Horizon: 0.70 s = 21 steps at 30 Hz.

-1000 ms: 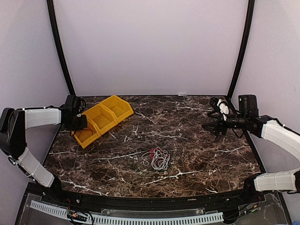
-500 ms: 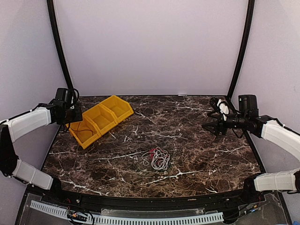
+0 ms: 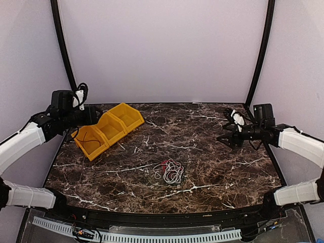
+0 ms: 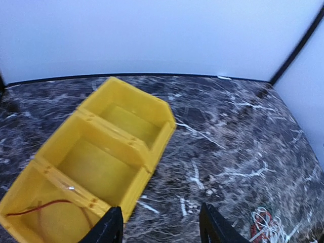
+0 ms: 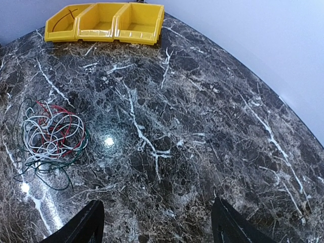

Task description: Untangle the cables

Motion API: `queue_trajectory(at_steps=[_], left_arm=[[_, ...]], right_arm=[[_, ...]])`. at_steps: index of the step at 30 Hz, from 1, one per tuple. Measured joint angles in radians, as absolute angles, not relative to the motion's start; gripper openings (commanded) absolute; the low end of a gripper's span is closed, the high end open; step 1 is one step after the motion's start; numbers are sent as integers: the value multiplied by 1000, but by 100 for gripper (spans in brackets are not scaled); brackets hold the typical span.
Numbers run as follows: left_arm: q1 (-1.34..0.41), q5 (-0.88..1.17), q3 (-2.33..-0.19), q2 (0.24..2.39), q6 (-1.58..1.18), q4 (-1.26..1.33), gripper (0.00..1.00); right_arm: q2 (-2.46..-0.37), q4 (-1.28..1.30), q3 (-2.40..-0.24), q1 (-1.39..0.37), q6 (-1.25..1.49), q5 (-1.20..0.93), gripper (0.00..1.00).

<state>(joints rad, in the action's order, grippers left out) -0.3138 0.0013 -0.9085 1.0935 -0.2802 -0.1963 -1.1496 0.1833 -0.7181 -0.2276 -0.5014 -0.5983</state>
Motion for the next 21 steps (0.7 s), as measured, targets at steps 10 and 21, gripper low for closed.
queue_trajectory(at_steps=[10, 21], left_arm=[[-549, 259, -983, 1378, -208, -123, 45], [-670, 484, -962, 1462, -52, 14, 53]], right_arm=[[-1313, 309, -897, -353, -566, -532, 65], [-1475, 609, -1372, -570, -605, -451, 60]])
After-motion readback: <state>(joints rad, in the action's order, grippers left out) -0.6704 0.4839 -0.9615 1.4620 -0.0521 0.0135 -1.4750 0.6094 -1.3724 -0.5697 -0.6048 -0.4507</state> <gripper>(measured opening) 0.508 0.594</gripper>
